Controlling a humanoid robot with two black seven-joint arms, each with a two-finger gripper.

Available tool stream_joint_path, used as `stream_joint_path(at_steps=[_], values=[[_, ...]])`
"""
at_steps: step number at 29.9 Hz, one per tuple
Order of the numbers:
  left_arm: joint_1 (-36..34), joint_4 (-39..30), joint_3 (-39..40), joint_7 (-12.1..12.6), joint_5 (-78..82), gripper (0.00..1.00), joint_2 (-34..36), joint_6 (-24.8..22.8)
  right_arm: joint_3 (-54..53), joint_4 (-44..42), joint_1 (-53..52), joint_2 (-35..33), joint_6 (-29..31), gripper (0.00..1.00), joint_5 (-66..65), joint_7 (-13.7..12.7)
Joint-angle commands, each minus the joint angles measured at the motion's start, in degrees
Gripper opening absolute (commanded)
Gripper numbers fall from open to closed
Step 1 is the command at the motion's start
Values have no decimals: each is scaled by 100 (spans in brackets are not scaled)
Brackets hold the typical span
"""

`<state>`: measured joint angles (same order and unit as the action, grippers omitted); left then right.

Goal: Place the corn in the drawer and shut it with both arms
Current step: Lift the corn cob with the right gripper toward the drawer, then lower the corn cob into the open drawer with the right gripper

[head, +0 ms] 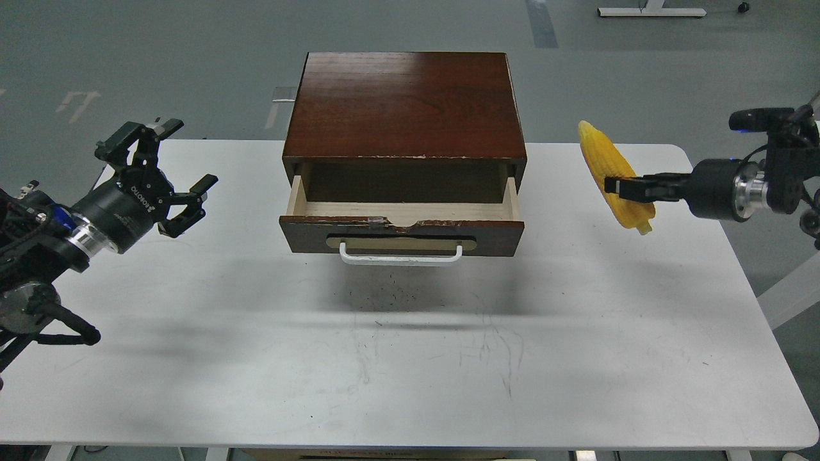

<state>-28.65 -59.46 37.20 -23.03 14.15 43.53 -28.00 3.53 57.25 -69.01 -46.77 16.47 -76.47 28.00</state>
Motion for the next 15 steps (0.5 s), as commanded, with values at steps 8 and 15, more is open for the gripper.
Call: stream_joint_path(at_steps=[8,15], values=[[-9,-83,25,-8,0,100,41,0,1580,85,-2133,1344,-13,22,-8,0],[-9,-92,77,-8,0,100,68,0,1896,199,-2670,2048,-65,22,-34,0]])
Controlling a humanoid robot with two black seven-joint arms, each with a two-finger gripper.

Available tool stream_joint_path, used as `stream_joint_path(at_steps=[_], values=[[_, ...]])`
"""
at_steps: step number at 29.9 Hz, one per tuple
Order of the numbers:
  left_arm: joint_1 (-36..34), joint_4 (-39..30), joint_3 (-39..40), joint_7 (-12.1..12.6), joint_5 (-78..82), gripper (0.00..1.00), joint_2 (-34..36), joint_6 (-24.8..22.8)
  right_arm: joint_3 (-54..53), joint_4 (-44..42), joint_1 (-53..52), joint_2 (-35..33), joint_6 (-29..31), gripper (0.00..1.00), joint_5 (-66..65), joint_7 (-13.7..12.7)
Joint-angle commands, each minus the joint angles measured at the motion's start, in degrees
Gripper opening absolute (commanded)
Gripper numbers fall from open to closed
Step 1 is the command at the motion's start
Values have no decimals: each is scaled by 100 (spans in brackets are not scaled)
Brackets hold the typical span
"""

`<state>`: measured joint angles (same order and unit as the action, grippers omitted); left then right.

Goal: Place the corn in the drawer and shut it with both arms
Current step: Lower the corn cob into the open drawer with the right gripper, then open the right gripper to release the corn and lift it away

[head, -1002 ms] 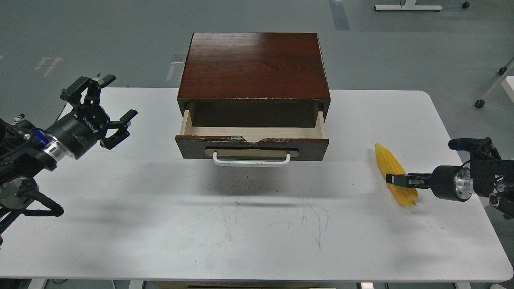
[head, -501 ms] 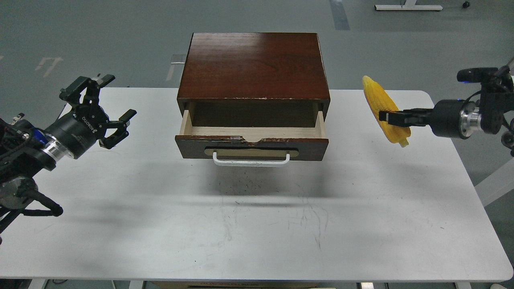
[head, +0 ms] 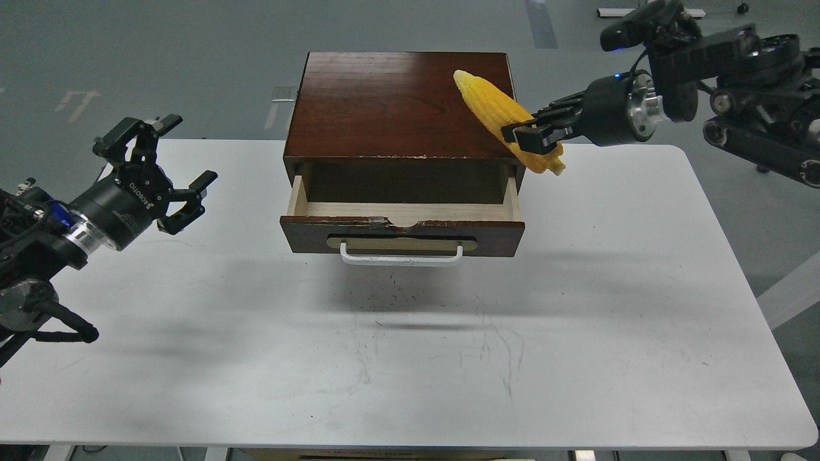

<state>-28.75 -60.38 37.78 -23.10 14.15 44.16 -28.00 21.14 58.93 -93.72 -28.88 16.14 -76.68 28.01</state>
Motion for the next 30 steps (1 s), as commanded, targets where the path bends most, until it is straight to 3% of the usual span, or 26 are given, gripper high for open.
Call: stream_joint_path(at_steps=[1,11,21,27,30], values=[[1,0,19,-2,0,100,5,0,179,31,-243,348,-58,22,-14,-1],[1,-9,19,-2,0,100,31,0,1348,-13,-727,1631,-1209,22,-259,-1],[19,-27,28,-2,0,100,48,0,1849,-224,-700,2080,-1763,22,-462,-1],[27,-27,28,-2,0,100,49,0,1937,-409,-586,2335,-1843,36,-453,-1],[27,-27,37,-2,0,100,57,0,1937,-417,-507,2387,-1843,52,-444,-1]])
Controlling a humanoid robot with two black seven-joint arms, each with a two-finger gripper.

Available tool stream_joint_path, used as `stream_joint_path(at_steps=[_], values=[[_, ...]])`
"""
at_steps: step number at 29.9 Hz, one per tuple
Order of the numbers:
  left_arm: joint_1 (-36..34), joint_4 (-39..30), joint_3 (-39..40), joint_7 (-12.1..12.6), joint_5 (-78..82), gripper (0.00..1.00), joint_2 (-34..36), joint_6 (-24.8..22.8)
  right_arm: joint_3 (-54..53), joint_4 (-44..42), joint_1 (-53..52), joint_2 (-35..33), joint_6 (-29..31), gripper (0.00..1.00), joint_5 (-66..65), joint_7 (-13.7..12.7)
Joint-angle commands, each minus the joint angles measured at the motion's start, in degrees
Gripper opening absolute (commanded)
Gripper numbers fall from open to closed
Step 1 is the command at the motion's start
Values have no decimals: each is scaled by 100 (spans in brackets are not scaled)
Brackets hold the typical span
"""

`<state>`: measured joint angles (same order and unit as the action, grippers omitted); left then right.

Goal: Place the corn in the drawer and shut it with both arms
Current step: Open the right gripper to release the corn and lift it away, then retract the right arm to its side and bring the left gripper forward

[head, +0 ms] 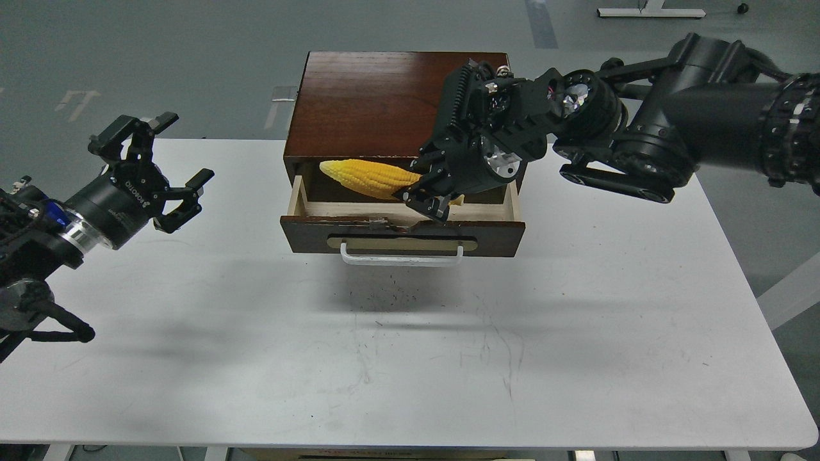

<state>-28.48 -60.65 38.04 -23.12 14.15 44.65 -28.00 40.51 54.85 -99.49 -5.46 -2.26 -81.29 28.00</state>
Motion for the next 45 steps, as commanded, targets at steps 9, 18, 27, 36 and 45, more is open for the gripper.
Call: stream_joint_path(at_steps=[9,18,27,36,45], values=[[0,0,2,1,0,100,0,0,-61,-36,97,18,-11,73,87,0],[-17,0,19,1,0,100,0,0,-473,26,-183,-341,-3,80,350,0],[-184,9,10,-8,26,100,79,0,-1159,403,148,-1677,42,93,2941,0],[-324,9,19,-95,44,100,62,0,-3662,922,2845,-3242,33,95,4894,0],[-676,9,19,-377,755,100,53,0,-5764,896,5343,-3445,77,96,6159,0]])
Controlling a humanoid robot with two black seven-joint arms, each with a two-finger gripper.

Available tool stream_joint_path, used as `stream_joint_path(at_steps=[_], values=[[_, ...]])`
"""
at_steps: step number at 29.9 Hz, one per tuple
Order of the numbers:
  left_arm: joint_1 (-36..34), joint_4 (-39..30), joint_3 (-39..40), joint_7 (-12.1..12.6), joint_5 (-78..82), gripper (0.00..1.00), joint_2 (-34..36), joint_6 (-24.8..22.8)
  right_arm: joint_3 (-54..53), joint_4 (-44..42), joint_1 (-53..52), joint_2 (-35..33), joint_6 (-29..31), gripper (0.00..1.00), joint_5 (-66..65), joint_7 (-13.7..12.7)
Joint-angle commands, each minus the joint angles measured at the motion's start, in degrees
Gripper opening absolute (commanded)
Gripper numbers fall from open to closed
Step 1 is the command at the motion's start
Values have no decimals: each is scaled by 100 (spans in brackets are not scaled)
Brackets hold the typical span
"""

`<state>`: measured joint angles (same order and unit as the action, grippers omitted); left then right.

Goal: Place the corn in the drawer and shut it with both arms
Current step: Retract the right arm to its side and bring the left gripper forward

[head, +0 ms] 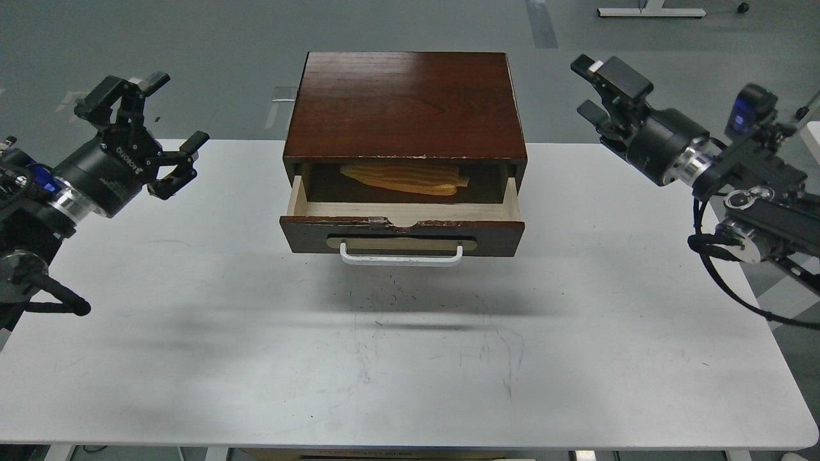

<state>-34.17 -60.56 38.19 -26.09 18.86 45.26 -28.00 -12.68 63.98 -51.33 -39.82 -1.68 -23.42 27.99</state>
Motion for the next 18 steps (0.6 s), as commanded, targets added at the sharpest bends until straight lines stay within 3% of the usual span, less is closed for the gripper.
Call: stream_joint_path(at_steps=[1,5,14,18], values=[[-203,-9,4,-133,494,100,-9,0,-533,-34,710,-8,18,96,538,1],[-459,-202,4,-191,1024,100,-17,0,-561,-140,976,-8,18,96,804,1],[-688,-1827,4,-191,2939,91,-237,0,-543,-316,1222,27,27,96,812,1],[-688,-2372,-31,-191,3510,66,-579,0,-499,-351,1231,36,27,96,812,1]])
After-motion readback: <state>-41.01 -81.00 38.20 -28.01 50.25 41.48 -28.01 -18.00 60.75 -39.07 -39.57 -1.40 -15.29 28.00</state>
